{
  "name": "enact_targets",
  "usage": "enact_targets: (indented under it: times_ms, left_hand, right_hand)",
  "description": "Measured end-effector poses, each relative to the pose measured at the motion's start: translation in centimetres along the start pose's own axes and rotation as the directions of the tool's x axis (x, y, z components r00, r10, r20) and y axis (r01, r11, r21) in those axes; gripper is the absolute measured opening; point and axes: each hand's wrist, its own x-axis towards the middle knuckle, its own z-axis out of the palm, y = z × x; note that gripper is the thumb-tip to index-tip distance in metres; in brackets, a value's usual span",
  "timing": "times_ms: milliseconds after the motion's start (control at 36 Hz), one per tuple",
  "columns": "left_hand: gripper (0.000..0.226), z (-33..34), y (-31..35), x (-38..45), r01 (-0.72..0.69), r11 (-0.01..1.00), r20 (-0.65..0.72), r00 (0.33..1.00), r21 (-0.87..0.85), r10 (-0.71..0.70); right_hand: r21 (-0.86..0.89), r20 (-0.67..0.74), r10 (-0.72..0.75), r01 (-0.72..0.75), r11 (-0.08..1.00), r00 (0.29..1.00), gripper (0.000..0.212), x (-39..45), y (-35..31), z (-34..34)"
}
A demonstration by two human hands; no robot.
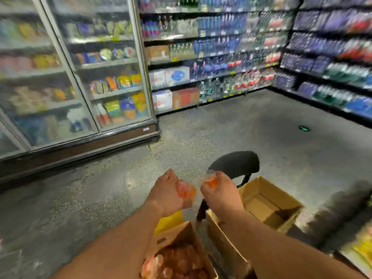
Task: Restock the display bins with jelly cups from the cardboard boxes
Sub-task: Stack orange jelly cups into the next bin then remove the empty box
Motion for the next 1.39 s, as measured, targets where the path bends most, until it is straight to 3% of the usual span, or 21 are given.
enact_targets:
  times_ms: [56,111,222,278,333,389,472,556,611,722,861,972,1056,1167,1306,1389]
  left_hand:
    - [0.093,-2.3,3.6,-1.2,-0.11,0.994,-0.014,0.994,0.016,0.111]
    - [0.092,-4.4,8.0,-2.6,-0.196,0.981,-0.004,0.981,0.017,0.196]
    - [0.06,-7.1,17.0,-6.0,-0.348,0.931,-0.066,0.937,-0.108,0.343]
    - [0.066,-7.1,19.3,-6.8,-0.368,0.911,-0.085,0.93,-0.184,0.359]
    - [0.079,-6.8,25.6,-9.4,-0.52,0.833,-0.123,0.854,-0.19,0.505]
    - [0.085,-6.8,28.6,-11.1,-0.518,0.817,-0.097,0.854,-0.254,0.511]
    - [0.084,-5.3,36.3,-15.4,-0.66,0.692,-0.117,0.743,-0.293,0.659]
    - [0.082,-4.0,43.3,-20.5,-0.714,0.629,-0.078,0.678,-0.308,0.731]
    - [0.085,-2.7,47.4,-23.1,-0.746,0.583,-0.082,0.636,-0.321,0.768]
    - [0.097,0.9,55.0,-28.8,-0.794,0.506,-0.093,0.563,-0.338,0.821]
    - [0.088,4.4,64.3,-37.4,-0.83,0.413,-0.093,0.477,-0.374,0.874]
    - [0.121,6.5,71.3,-44.1,-0.86,0.34,-0.107,0.406,-0.381,0.907]
    - [0.113,8.9,76.5,-47.6,-0.877,0.301,-0.102,0.362,-0.375,0.927]
    - [0.102,12.0,83.3,-51.0,-0.889,0.263,-0.098,0.32,-0.374,0.942]
    - [0.111,15.9,91.0,-54.0,-0.905,0.185,-0.076,0.23,-0.383,0.97]
    - [0.093,18.0,95.1,-55.4,-0.903,0.126,-0.08,0.174,-0.411,0.982]
  right_hand:
    - [0.012,-0.091,0.013,-0.012,1.0,0.996,0.01,-2.7,-1.6,-4.6]
    - [0.008,-0.181,0.009,-0.007,1.0,0.983,0.012,-5.5,-2.5,-9.1]
    - [0.042,-0.372,0.038,-0.024,0.999,0.928,0.02,-11.3,-2.4,-17.6]
    - [0.051,-0.437,0.078,-0.062,0.997,0.896,0.024,-12.5,-2.0,-19.6]
    - [0.101,-0.558,0.139,-0.099,0.99,0.818,0.025,-16.7,-0.6,-24.7]
    - [0.07,-0.596,0.138,-0.12,0.99,0.791,0.023,-17.9,-0.4,-26.7]
    - [0.072,-0.675,0.185,-0.185,0.98,0.714,0.023,-23.6,1.7,-33.2]
    - [0.069,-0.748,0.201,-0.227,0.971,0.632,0.031,-29.1,4.3,-38.8]
    - [0.084,-0.77,0.23,-0.262,0.961,0.596,0.037,-32.7,6.3,-41.9]
    - [0.117,-0.821,0.262,-0.301,0.947,0.506,0.026,-39.6,10.8,-48.1]
    - [0.104,-0.869,0.259,-0.356,0.929,0.421,0.026,-48.4,15.8,-56.2]
    - [0.094,-0.92,0.239,-0.416,0.904,0.312,0.03,-54.7,19.7,-61.9]
    - [0.09,-0.931,0.252,-0.503,0.86,0.264,0.04,-58.5,22.9,-65.5]
    - [0.157,-0.918,0.311,-0.495,0.855,0.246,0.043,-62.0,26.8,-70.2]
    - [0.209,-0.919,0.347,-0.515,0.831,0.187,0.042,-65.4,32.1,-74.8]
    - [0.241,-0.915,0.374,-0.537,0.808,0.152,0.041,-67.1,34.8,-77.8]
